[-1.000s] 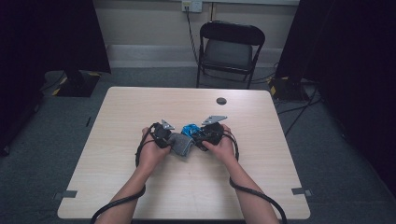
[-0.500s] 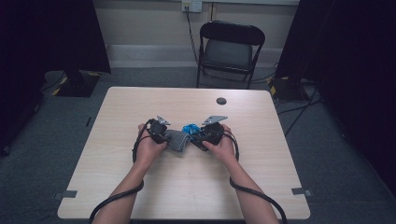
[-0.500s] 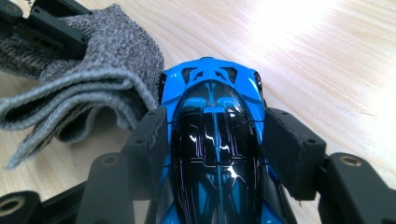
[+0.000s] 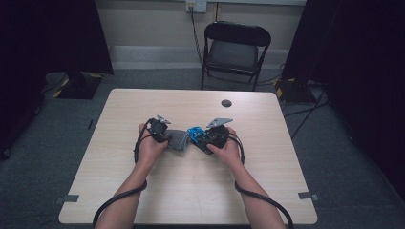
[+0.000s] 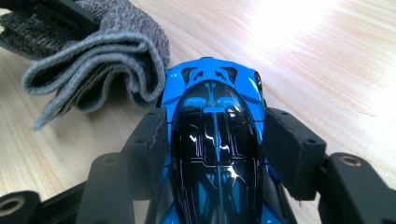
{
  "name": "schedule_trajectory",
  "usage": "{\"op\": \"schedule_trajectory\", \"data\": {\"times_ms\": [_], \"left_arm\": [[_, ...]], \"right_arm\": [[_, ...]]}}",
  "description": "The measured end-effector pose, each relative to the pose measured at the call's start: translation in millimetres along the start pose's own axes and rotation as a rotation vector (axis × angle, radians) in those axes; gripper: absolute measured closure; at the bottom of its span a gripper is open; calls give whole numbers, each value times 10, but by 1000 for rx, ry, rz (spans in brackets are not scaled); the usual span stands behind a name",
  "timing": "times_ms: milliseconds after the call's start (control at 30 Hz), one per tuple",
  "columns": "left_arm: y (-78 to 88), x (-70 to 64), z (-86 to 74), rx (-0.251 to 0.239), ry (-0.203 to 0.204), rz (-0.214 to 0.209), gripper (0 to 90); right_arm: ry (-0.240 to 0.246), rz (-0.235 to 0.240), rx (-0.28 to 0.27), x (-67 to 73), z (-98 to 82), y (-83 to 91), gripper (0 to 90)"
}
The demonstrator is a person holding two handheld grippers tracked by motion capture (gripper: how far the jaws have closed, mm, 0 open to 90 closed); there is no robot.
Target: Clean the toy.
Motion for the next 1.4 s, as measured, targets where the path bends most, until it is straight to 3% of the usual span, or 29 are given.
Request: {"op": "schedule_trajectory", "data": {"times_ms": [467,800,1133,1400], "left_arm": [[-3,238,-39,-18,92,33,745],[171,268,-115,-79,124,-2,745],[366,152,-175,-135,100,-66,746],[486,-71,-271,-162,51,-130,746]], "right_arm": [[1,2,1,-2,0,0,415],[-1,5,-5,-4,-4,0,415],[-5,8,4,-7,2,-1,415],[-7,8,2,-7,-1,1,415]]}}
Point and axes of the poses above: each handheld gripper's, and its own axes: y roughly backward along the jaws, z roughly out of its top, x roughly to its left, the point moved 7 cm from there along -y, roughly forward along the jaws, and after that the axes turned 5 degrees about -y, right-handed, at the moved point
